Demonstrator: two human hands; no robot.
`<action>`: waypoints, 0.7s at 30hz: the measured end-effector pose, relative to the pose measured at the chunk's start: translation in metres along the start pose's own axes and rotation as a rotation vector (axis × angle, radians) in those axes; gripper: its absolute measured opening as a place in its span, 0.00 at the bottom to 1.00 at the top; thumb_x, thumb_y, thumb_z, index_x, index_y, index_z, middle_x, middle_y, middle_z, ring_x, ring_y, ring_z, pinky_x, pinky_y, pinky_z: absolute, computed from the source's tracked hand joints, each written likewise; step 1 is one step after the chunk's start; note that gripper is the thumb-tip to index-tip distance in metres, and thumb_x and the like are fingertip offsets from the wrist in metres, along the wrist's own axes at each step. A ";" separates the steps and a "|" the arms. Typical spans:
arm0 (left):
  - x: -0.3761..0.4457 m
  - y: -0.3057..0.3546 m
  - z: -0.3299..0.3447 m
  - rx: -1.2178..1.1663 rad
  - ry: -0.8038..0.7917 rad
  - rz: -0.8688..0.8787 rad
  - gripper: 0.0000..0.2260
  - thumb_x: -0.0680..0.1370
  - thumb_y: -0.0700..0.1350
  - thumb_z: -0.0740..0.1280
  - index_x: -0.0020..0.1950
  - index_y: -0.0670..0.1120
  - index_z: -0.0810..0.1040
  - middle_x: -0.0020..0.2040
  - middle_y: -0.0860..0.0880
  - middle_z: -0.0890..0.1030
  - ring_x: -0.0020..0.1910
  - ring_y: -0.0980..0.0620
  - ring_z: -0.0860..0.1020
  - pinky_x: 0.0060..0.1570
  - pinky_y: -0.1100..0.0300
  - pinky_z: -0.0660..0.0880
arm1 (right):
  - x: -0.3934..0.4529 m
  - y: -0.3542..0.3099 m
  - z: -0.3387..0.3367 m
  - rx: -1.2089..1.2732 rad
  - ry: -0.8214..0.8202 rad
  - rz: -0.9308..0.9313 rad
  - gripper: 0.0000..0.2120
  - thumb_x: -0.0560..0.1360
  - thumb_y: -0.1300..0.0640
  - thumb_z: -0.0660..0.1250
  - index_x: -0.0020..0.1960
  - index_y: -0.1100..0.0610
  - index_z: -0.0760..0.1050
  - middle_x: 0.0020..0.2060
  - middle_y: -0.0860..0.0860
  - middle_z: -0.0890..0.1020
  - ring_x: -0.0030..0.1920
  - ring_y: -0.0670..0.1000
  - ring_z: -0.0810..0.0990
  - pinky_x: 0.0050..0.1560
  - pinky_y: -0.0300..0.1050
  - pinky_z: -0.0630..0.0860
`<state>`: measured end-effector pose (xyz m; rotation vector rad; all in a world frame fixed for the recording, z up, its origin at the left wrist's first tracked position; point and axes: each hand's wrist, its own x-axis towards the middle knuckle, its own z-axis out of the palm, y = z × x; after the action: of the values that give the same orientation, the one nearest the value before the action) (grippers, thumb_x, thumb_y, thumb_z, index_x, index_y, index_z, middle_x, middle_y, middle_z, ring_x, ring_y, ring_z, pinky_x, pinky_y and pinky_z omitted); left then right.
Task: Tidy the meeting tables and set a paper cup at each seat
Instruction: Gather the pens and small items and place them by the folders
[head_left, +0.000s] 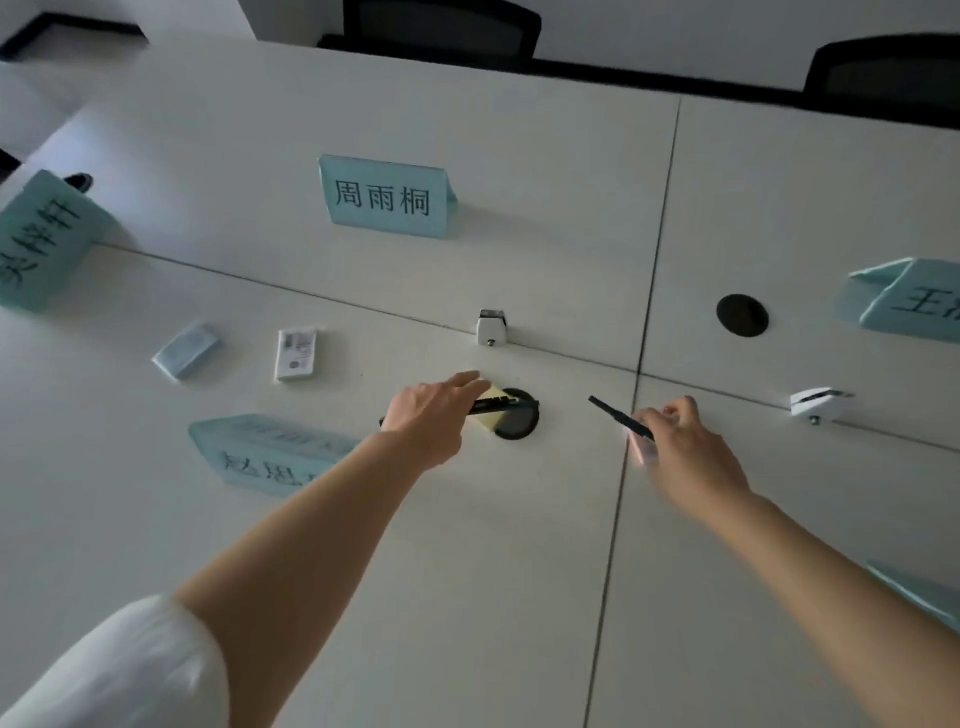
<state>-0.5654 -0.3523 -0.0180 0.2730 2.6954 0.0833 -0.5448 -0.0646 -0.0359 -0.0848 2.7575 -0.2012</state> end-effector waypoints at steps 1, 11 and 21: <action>0.011 -0.003 0.003 0.052 -0.027 0.029 0.34 0.75 0.34 0.60 0.77 0.58 0.58 0.79 0.58 0.57 0.58 0.43 0.79 0.52 0.52 0.76 | 0.006 0.005 0.003 -0.019 -0.030 -0.009 0.14 0.78 0.53 0.61 0.64 0.52 0.69 0.64 0.57 0.65 0.46 0.64 0.80 0.46 0.54 0.77; 0.054 -0.001 0.020 0.236 -0.021 0.140 0.27 0.76 0.35 0.63 0.72 0.52 0.63 0.68 0.49 0.66 0.45 0.42 0.81 0.37 0.54 0.68 | 0.026 0.016 0.014 -0.070 -0.045 -0.035 0.17 0.77 0.51 0.63 0.64 0.52 0.65 0.62 0.55 0.65 0.43 0.63 0.81 0.40 0.53 0.78; 0.025 -0.050 -0.015 -0.033 0.224 -0.160 0.24 0.73 0.45 0.66 0.66 0.45 0.61 0.57 0.44 0.75 0.47 0.38 0.80 0.37 0.53 0.68 | 0.018 -0.097 -0.020 0.235 -0.055 -0.111 0.22 0.67 0.50 0.70 0.54 0.45 0.61 0.51 0.50 0.70 0.44 0.58 0.77 0.42 0.47 0.72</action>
<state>-0.6029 -0.3961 -0.0192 0.0390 2.9235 0.1169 -0.5658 -0.1593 -0.0095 -0.1775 2.6546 -0.5424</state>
